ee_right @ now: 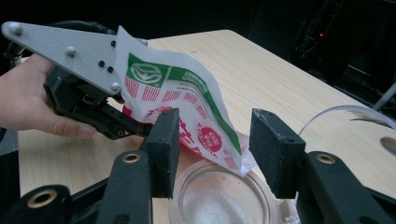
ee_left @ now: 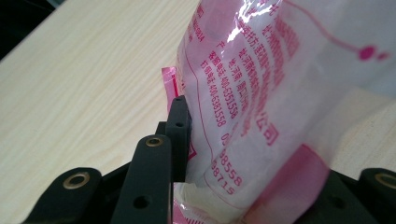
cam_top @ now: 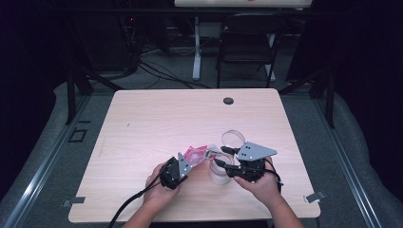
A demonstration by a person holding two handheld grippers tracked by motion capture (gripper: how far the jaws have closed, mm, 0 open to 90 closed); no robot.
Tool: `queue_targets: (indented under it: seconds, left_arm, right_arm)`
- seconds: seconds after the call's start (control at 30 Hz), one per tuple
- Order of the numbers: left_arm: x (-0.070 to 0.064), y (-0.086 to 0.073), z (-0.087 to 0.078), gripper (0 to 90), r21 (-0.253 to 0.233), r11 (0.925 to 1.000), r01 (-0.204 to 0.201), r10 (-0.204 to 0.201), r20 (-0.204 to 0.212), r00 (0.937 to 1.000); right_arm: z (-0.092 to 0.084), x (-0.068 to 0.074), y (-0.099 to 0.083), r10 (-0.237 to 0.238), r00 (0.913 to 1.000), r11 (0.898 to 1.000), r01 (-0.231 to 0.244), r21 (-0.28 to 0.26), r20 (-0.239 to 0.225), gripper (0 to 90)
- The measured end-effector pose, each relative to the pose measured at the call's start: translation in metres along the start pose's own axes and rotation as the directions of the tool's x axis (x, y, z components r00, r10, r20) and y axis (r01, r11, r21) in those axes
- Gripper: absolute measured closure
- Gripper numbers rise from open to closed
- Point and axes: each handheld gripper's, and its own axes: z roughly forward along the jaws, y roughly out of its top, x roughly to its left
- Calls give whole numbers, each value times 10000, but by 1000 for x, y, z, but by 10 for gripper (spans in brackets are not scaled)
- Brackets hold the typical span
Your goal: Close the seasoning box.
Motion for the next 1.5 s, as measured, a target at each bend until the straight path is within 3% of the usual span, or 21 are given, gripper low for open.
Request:
queue_targets:
  seconds: [0.2, 0.4, 0.6, 0.93, 1.07, 1.2, 1.3, 1.43, 1.5]
  left_arm:
    - [5, -4, 0, 707, -180, 9983, 552, -547, 276, 9981]
    - [11, -9, 1, 716, -308, 9924, 1193, -1171, 664, 9909]
    - [18, -16, 3, 721, -459, 9818, 1844, -1785, 1092, 9779]
    - [33, -23, 3, 728, -687, 9579, 2787, -2651, 1608, 9507]
    - [37, -25, -1, 735, -765, 9580, 2765, -2632, 1491, 9532]
    - [44, -28, -9, 741, -1002, 9504, 2945, -2807, 1319, 9507]
    - [52, -31, -17, 742, -1079, 9490, 2964, -2846, 1124, 9521]
    - [63, -39, -27, 741, -1108, 9442, 3101, -3033, 743, 9500]
    - [68, -44, -31, 742, -1111, 9390, 3255, -3217, 510, 9455]
  right_arm:
    - [-4, -1, -1, 69, 9999, 9999, -67, -137, 131, 529]
    - [-9, -2, -2, 195, 9994, 9994, -187, -283, 298, 525]
    - [-11, -3, -4, 270, 9988, 9992, -258, -293, 401, 525]
    - [-17, -5, -7, 425, 9970, 9986, -403, -351, 647, 526]
    - [-19, -7, -8, 558, 9960, 9978, -531, -406, 695, 525]
    - [-20, -8, -8, 683, 9950, 9968, -650, -463, 735, 525]
    - [-21, -8, -7, 674, 9951, 9968, -641, -470, 722, 525]
    - [-21, -8, -6, 695, 9950, 9966, -660, -496, 716, 523]
    - [-21, -9, -7, 735, 9948, 9962, -700, -521, 698, 521]
